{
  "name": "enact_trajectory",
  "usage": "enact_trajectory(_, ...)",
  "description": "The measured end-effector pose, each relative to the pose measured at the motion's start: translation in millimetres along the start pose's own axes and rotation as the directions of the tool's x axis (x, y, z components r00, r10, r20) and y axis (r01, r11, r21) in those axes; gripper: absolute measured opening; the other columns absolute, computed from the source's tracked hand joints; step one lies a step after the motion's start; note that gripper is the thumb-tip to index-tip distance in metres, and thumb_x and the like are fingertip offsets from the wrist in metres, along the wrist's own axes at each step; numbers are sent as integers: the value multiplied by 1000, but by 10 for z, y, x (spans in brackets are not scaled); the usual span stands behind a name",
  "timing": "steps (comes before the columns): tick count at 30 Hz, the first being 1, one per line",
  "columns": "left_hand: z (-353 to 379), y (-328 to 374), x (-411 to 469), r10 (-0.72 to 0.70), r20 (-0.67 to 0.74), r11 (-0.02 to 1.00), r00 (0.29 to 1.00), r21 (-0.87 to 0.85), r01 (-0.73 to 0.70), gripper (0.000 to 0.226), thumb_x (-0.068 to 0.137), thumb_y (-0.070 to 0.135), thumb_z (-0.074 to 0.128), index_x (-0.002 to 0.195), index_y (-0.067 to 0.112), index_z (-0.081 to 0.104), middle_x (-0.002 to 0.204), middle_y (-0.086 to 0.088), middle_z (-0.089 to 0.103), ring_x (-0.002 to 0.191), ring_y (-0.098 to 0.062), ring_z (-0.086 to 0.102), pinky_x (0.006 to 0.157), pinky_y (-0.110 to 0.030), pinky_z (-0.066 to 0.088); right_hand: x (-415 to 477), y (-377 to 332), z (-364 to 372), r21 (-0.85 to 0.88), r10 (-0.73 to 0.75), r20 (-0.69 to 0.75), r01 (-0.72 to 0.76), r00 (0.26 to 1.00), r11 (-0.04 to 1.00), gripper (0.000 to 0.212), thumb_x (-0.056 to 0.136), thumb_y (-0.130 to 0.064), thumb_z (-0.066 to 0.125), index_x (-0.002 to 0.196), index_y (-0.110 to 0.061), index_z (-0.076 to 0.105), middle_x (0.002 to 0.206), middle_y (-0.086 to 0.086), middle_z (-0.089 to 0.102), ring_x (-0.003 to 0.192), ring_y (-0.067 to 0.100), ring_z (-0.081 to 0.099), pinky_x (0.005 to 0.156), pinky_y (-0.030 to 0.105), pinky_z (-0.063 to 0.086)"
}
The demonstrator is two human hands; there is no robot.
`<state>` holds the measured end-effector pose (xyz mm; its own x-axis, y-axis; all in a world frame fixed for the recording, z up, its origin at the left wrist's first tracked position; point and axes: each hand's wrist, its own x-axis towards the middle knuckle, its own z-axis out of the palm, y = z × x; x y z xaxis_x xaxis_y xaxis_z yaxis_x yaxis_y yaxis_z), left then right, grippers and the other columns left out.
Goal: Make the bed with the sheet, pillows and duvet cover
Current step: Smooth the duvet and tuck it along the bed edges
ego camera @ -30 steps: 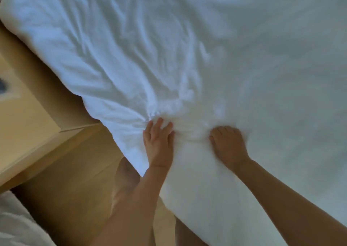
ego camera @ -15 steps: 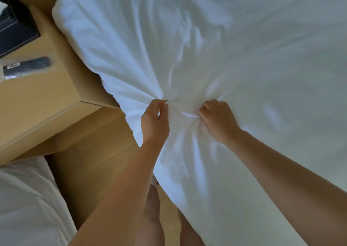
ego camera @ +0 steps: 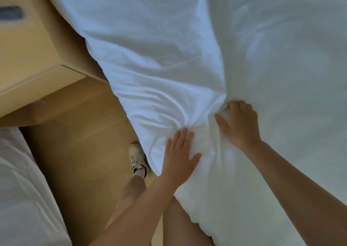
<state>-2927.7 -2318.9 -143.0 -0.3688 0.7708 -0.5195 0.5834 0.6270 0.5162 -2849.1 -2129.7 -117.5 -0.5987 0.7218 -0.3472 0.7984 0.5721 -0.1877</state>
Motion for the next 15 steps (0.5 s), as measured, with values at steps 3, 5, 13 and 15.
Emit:
enact_trajectory(3, 70, -76, -274, -5, -31, 986, 1000, -166, 0, 61, 96, 34, 47, 149, 16, 21, 158, 0, 11, 146, -13, 3, 114, -20, -4, -633, -222, 160, 22, 75, 117, -78, 990, 997, 64, 74, -61, 64, 98, -2, 55, 99, 14, 55, 93, 33, 52, 74, 41, 45)
enact_trajectory(5, 117, -133, -465, -168, -82, 913, 982, -389, 124, 54, 95, 26, 51, 144, 12, 32, 151, 0, 25, 142, -15, 18, 108, -5, 5, -1031, -402, 309, -69, 131, 303, -115, 944, 991, 67, 73, -73, 52, 97, -11, 54, 98, 4, 54, 95, 24, 52, 75, 35, 46)
enact_trajectory(13, 416, -519, -756, -609, 405, 30, 682, -847, 531, 37, 89, 35, 62, 113, 8, 52, 118, -7, 58, 114, -31, 56, 100, -48, 44, -1746, -641, 602, 258, 205, 252, -269, 946, 928, 24, 98, -27, 43, 79, -14, 47, 85, 4, 54, 85, 27, 55, 70, 33, 36)
enact_trajectory(15, 445, -489, -806, -577, 414, 84, 704, -828, 555, 27, 93, 36, 56, 95, 9, 57, 93, -9, 62, 92, -30, 63, 88, -45, 52, -1840, -642, 530, 497, 249, 128, -280, 960, 822, 29, 96, -18, 48, 68, -15, 39, 73, 0, 45, 70, 28, 52, 64, 31, 38)
